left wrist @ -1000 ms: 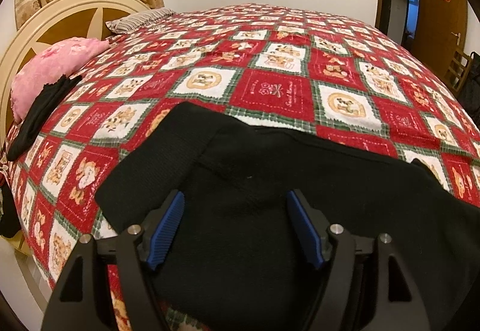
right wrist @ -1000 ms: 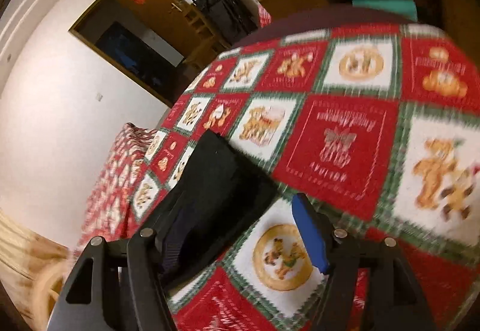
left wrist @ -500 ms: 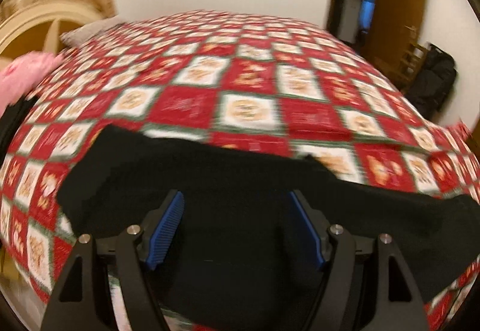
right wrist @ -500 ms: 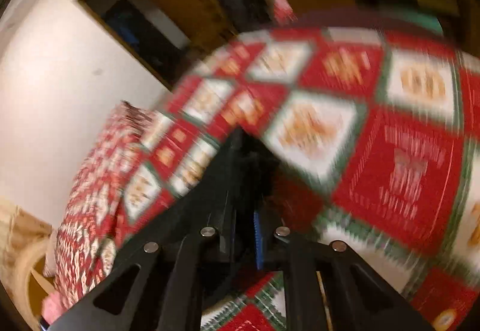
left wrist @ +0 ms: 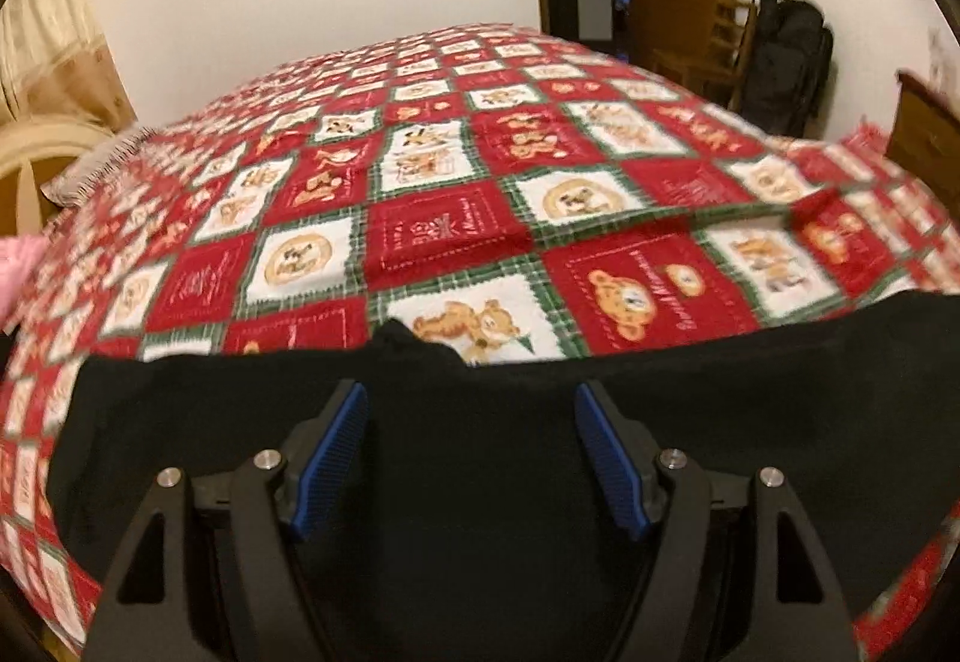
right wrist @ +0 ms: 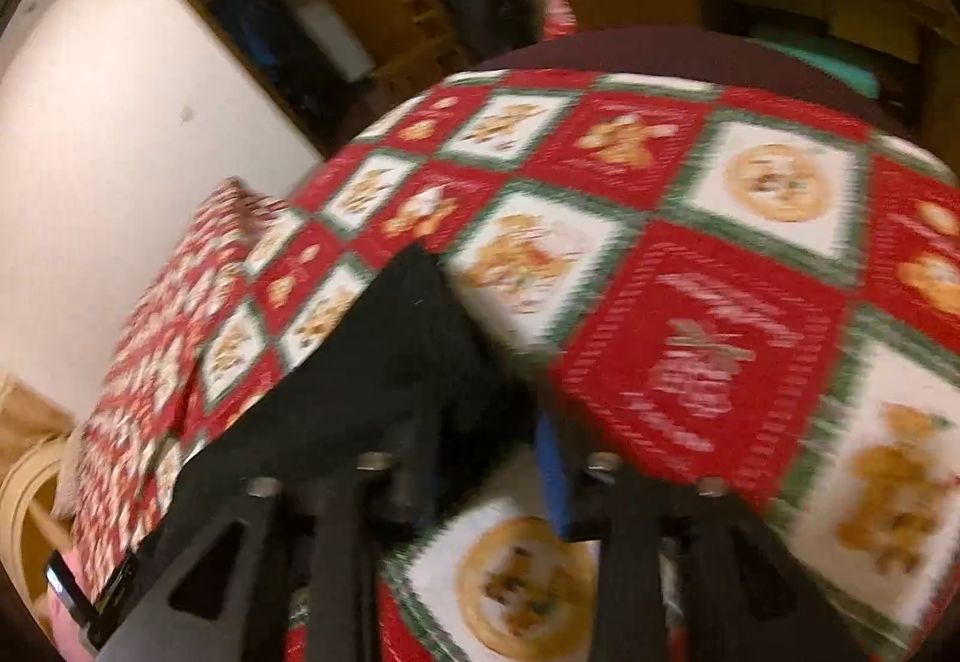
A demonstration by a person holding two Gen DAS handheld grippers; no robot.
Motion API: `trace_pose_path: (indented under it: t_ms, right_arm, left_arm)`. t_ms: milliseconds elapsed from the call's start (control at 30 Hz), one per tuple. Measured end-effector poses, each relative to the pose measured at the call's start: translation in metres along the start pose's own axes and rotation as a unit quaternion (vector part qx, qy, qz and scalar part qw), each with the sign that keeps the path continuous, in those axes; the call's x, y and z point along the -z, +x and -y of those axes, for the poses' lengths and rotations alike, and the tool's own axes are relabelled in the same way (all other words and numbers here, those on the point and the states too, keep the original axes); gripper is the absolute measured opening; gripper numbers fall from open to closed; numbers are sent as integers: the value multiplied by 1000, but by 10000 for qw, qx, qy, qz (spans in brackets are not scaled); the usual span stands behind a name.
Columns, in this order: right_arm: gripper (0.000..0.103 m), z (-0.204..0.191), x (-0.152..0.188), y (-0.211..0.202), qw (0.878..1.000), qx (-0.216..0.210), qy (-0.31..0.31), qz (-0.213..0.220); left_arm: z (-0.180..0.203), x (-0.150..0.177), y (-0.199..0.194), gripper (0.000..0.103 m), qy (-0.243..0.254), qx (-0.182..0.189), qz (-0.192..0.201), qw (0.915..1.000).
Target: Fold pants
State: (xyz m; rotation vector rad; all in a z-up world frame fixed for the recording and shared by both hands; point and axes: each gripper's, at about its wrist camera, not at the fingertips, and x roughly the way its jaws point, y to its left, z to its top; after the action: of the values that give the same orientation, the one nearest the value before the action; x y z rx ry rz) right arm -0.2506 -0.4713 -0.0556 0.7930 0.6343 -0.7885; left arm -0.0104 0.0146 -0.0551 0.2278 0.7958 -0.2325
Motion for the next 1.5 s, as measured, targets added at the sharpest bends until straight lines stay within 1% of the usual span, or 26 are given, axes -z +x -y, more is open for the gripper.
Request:
trace_pose_path:
  t_ms: [67,100,133,200,233,300,367,433,467,633,733,767,800,833,867,900,933,1033,1100,1133,1200,1233,1400,1433,1467,1500]
  right_arm:
    - [39,-21,2,-25,9969,339,-388,597]
    - [39,-35,5,-33,9945,305,-646,765]
    - [39,-56,9,-40,9913,50,-998,851]
    - [39,-101,22,-43,9813,-769,-1628,685]
    - [39,-135,34,-40,9681,-1293,-2094,471]
    - [39,-196,65,-30,9358,-1974,-2920,47]
    - [39,-257,104,-18,8960,-2572,-3601,-380]
    - [39,-316,146,-4,8497,-3010,-4251,-822]
    - [39,-333,163,-1,8335,-3095,-4480,-933]
    - [39,-393,208,33,7803,-3302,-5074,-1570]
    - [39,-404,231,47,7577,-3155,-5419,-1808]
    - [38,-405,237,48,7543,-3093,-5488,-1848]
    - [35,-406,245,52,7492,-2959,-5618,-1886]
    - [23,-406,254,58,7432,-2730,-5808,-1892]
    - [14,-408,261,64,7395,-2568,-5929,-1887]
    - [13,-406,262,62,7392,-2591,-5940,-1833]
    - [6,-405,262,60,7395,-2654,-5913,-1818]
    - [5,-403,259,54,7417,-2656,-5903,-1757]
    - [5,-403,253,49,7520,-2683,-5806,-1595]
    - [5,-403,245,46,7627,-2731,-5681,-1451]
    - [5,-405,234,43,7779,-2817,-5471,-1271]
    - [5,-407,232,43,7810,-2848,-5416,-1245]
    - [6,-408,251,71,7789,-2658,-5478,-1504]
    - [9,-406,250,71,7826,-2732,-5410,-1423]
    - [17,-405,247,72,7876,-2725,-5341,-1423]
    - [23,-405,241,74,7976,-2662,-5210,-1469]
  left_arm:
    - [-2,-6,14,75,-77,-133,-108,9998]
    - [-6,-9,18,75,-153,-148,-156,9997]
    - [-10,-11,20,75,-227,-150,-181,9995]
    - [-20,-15,20,75,-326,-140,-227,9991]
    - [-25,-16,18,75,-378,-118,-221,9990]
    - [-42,-19,9,75,-563,-92,-147,9983]
    - [-63,-20,-2,77,-800,-129,-34,9967]
    - [-83,-18,-12,81,-1054,-205,74,9942]
    - [-94,-16,-17,81,-1195,-253,109,9925]
    - [-131,-2,-35,81,-1475,-464,124,9879]
    - [-145,6,-39,81,-1573,-609,70,9857]
    - [-150,9,-38,81,-1641,-617,46,9845]
    - [-154,11,-37,81,-1699,-614,23,9835]
    - [-157,12,-36,81,-1740,-608,7,9829]
    - [-160,12,-35,81,-1768,-597,-4,9824]
    - [-161,12,-32,81,-1792,-591,-15,9820]
    - [-161,11,-30,81,-1805,-580,-28,9819]
    - [-156,8,-28,81,-1761,-495,-31,9831]
    - [-151,7,-28,81,-1665,-502,-11,9848]
    - [-150,7,-27,81,-1646,-516,-12,9850]
    - [-149,5,-26,81,-1686,-484,-16,9845]
    - [-148,5,-27,81,-1719,-452,-1,9841]
    - [-140,1,-26,81,-1752,-395,46,9837]
    - [-135,0,-24,81,-1712,-349,17,9846]
    - [-130,-2,-21,81,-1664,-319,2,9855]
    - [-122,-3,-18,81,-1598,-292,6,9867]
